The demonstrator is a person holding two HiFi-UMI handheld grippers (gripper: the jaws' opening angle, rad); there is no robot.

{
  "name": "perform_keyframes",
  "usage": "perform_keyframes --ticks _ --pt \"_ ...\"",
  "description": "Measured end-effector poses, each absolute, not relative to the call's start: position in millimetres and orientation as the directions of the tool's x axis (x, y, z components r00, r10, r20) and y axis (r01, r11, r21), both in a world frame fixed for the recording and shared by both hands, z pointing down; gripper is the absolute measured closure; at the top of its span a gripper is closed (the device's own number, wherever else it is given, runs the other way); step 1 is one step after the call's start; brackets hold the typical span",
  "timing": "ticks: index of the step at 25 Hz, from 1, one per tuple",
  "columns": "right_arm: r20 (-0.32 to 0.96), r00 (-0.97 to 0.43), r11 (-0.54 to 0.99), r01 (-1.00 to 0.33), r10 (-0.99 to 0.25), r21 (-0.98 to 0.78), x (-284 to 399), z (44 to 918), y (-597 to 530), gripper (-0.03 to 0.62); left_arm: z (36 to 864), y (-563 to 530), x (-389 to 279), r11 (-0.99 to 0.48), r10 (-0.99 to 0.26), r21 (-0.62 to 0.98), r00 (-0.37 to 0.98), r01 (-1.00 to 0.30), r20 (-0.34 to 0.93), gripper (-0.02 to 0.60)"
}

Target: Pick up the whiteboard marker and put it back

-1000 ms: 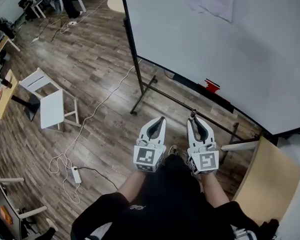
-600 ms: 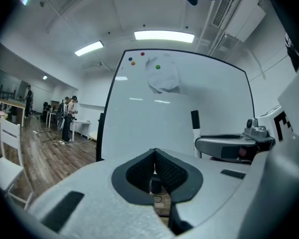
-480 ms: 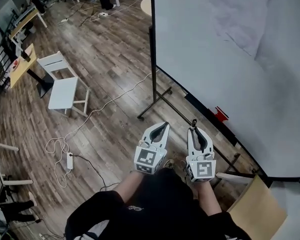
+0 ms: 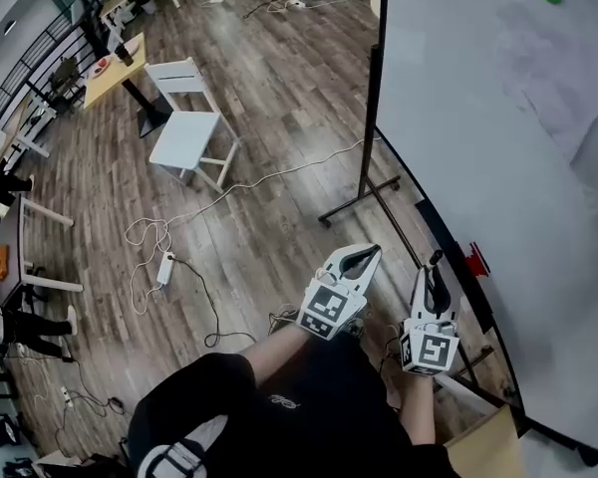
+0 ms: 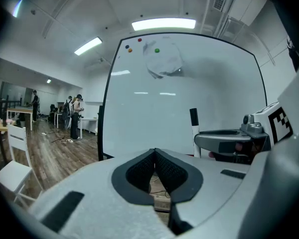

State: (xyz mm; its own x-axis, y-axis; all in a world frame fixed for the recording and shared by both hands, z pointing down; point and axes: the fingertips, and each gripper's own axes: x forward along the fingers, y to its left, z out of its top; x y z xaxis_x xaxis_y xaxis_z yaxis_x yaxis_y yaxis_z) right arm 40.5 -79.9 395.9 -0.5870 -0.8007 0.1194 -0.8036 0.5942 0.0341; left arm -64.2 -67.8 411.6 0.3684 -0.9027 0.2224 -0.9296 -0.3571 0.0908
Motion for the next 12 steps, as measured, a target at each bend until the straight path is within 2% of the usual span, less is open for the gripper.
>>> perform_keyframes --ticks 12 --pt "0.251 -0.561 0.601 -0.79 -0.789 0.124 39.1 438.9 -119.8 0.54 453.8 -110.1 -64.7 -0.371 -0.878 0.15 0.398 -0.917 0.266 0.575"
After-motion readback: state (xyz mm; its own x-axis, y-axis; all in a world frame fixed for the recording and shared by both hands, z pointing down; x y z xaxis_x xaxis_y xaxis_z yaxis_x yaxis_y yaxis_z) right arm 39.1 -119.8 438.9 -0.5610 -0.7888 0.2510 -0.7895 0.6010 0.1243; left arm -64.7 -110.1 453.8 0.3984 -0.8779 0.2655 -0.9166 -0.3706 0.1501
